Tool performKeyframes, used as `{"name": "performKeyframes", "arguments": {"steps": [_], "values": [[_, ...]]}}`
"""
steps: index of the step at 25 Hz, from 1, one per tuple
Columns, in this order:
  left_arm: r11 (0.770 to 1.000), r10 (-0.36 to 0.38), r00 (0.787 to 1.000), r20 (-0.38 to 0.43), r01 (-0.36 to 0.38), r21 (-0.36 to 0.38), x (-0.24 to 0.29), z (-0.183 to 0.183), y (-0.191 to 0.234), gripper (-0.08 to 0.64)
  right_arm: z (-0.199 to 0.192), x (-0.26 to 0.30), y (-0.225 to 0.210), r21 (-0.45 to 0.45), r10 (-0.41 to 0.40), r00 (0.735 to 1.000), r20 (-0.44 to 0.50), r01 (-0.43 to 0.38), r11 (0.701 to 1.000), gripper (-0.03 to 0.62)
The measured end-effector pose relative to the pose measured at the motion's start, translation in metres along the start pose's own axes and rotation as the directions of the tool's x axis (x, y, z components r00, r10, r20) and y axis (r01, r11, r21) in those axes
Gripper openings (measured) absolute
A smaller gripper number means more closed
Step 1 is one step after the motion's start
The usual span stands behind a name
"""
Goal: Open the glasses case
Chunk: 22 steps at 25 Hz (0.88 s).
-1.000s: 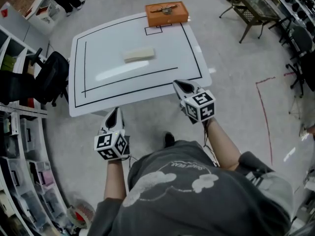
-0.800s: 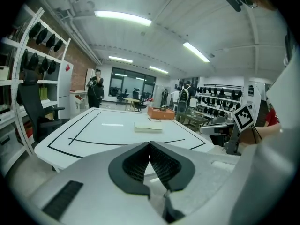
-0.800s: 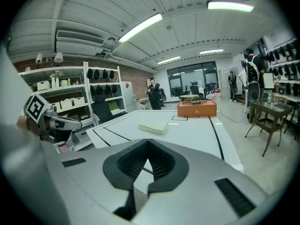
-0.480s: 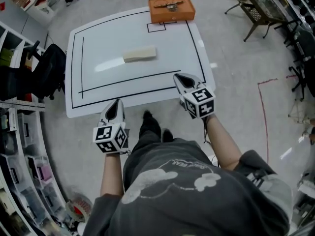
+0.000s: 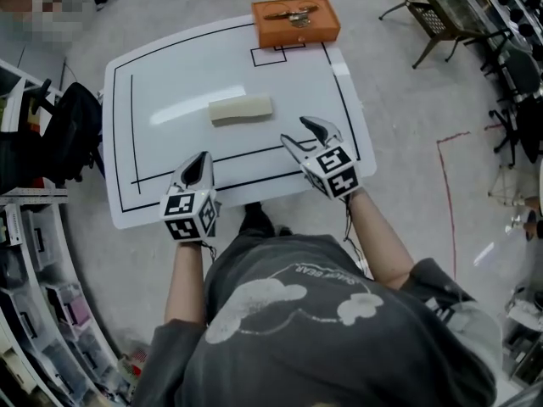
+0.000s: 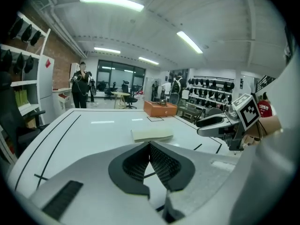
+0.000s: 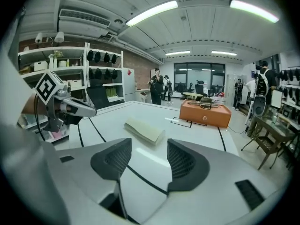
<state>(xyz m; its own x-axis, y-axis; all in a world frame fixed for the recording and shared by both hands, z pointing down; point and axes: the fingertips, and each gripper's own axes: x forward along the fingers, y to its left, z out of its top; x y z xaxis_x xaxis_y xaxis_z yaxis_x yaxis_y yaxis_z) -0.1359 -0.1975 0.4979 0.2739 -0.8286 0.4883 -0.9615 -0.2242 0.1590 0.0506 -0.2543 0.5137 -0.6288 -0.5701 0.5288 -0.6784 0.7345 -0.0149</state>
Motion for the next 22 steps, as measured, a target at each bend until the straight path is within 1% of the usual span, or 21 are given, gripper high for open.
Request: {"name": "performKeyframes", "arguments": {"steps": [2,5,9,15,18,22], "values": [[1.0,-0.017,1.0,-0.013,0.017,0.0,0.015,0.005,0.008,0.002,0.005,0.014,0.001,-0.02,0.007,1.0,-0.017,-0.008,1.0,0.238],[0.999,-0.024,0.999,-0.032,0.025,0.022,0.035,0.008,0.019,0.002,0.009,0.032,0.002,-0.046,0.015,0.999,-0.045,-0.017,0.999,0.249],[0.998,-0.045,0.996,-0.077,0.048,0.036,0.058,0.007,0.029,0.002,0.012,0.047,-0.003,-0.055,0.003,0.997,-0.074,-0.007,0.998,0.256],[0.995,-0.077,0.984,-0.16,0.087,0.054,0.087,-0.001,0.033,0.002,0.01,0.061,-0.012,-0.11,-0.027,0.992,-0.122,0.013,0.994,0.295],[0.993,-0.078,0.976,-0.204,0.094,0.068,0.097,-0.009,0.034,0.002,0.009,0.064,-0.014,-0.105,-0.028,0.991,-0.129,0.014,0.994,0.295],[0.994,-0.071,0.971,-0.229,0.089,0.068,0.107,-0.011,0.035,0.002,0.009,0.07,-0.016,-0.098,-0.027,0.99,-0.136,0.013,0.995,0.295]]}}
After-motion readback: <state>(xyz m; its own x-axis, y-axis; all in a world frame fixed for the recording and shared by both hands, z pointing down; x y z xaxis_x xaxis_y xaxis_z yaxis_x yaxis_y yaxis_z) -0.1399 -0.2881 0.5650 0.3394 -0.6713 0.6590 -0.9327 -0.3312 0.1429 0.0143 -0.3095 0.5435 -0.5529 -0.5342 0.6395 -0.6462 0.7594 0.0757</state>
